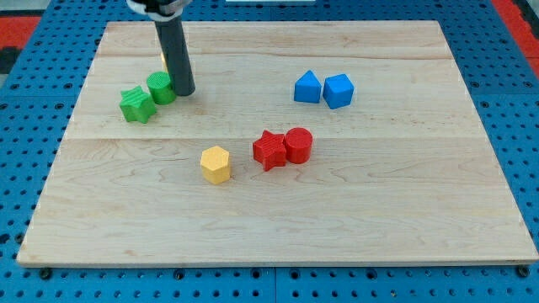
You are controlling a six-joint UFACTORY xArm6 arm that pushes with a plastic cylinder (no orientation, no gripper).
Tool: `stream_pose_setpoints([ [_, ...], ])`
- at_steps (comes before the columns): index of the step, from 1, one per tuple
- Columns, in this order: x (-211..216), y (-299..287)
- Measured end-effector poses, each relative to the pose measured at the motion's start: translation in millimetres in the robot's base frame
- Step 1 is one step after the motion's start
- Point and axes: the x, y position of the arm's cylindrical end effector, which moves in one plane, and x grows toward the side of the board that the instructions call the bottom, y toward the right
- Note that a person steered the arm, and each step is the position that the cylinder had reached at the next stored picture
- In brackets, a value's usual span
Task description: Point your arm at yellow hexagon
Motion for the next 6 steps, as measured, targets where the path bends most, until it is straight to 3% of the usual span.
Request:
stream_pose_setpoints([
  [1,13.0,6.4],
  [2,54.2,10.6],
  [3,104.0,-29.9],
  [4,174.6,11.9],
  [5,170.9,74.0],
  [6,126.9,46.6],
])
